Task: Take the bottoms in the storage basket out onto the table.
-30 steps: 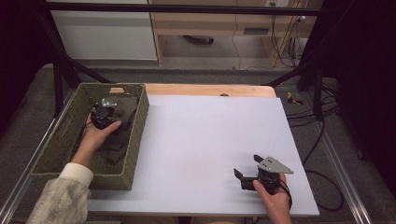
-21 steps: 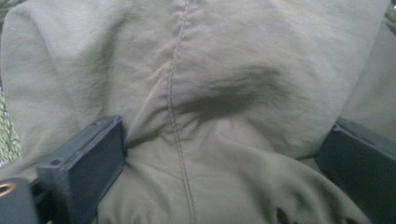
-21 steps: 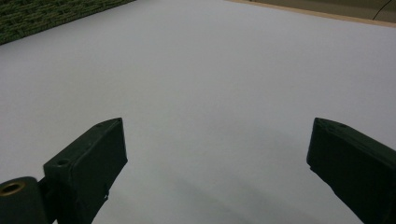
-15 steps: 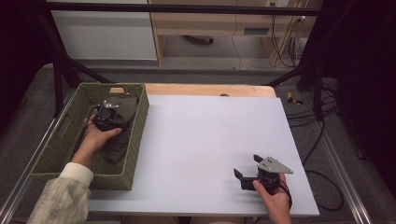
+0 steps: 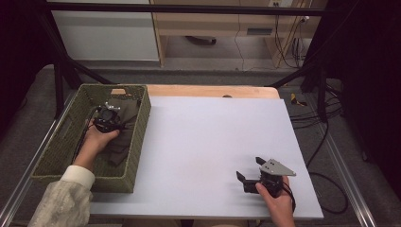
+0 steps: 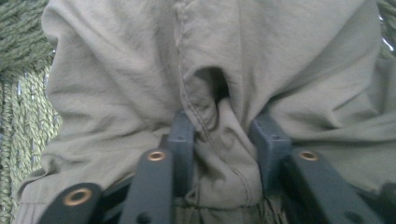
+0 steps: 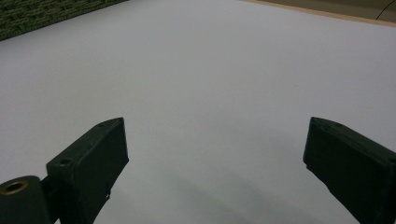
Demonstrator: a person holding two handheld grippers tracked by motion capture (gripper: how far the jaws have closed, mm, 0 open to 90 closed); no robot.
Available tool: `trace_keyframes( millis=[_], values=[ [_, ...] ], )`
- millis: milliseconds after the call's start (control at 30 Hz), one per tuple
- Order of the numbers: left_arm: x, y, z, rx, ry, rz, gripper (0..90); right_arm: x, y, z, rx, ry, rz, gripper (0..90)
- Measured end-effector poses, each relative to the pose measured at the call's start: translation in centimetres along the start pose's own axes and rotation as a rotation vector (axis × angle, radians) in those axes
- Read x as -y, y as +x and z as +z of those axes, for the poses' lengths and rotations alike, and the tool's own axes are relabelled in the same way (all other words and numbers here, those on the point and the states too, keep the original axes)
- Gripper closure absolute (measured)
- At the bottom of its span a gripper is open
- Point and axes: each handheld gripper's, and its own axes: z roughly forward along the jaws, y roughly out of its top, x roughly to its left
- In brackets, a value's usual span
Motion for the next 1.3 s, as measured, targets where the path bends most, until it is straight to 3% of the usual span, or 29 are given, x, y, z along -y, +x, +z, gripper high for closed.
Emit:
trace_keyframes(
  millis=[333,600,767,833,867,933,967,1000,1033,1067,1167,1300],
  values=[
    [0.7,-0.2,-1.7,0.014,0.039,0.04,77.9,-0.1,0.2,0.0,-0.012,-0.001,-0.004,6.7],
    [1.6,-0.2,-3.3,0.072,0.096,0.048,78.6,-0.1,0.4,0.0,-0.022,-0.002,-0.014,6.6],
    [1.9,-0.3,-3.5,0.077,0.083,0.059,76.3,-0.1,0.3,0.0,-0.018,0.0,-0.012,6.5],
    [1.9,-0.3,-3.3,0.076,0.066,0.046,66.6,-0.1,0.3,0.0,-0.018,0.0,-0.013,6.4],
    [1.8,-0.3,-3.3,0.075,0.058,0.04,66.6,-0.1,0.3,0.0,-0.018,0.0,-0.013,6.3],
    [1.5,-0.2,-3.2,0.072,0.048,0.034,55.0,-0.1,0.3,0.0,-0.017,0.001,-0.011,6.2],
    [1.2,-0.2,-3.3,0.069,0.042,0.034,55.0,-0.1,0.3,0.0,-0.017,0.001,-0.011,6.2],
    [1.0,-0.1,-3.3,0.064,0.027,0.029,49.8,-0.1,0.3,0.0,-0.016,0.001,-0.009,6.0],
    [0.7,-0.1,-3.4,0.058,0.013,0.024,39.1,-0.1,0.3,0.0,-0.016,0.002,-0.008,5.9],
    [0.3,0.0,-3.4,0.056,0.001,0.022,39.1,-0.1,0.3,0.0,-0.016,0.002,-0.008,5.9],
    [-0.4,0.1,-3.2,0.055,-0.036,0.029,26.1,-0.1,0.3,0.1,-0.016,0.003,-0.008,5.8],
    [-0.7,-0.4,-2.3,0.096,-0.058,0.02,18.1,-0.1,0.3,0.0,-0.017,0.001,-0.007,5.7]
  ],
)
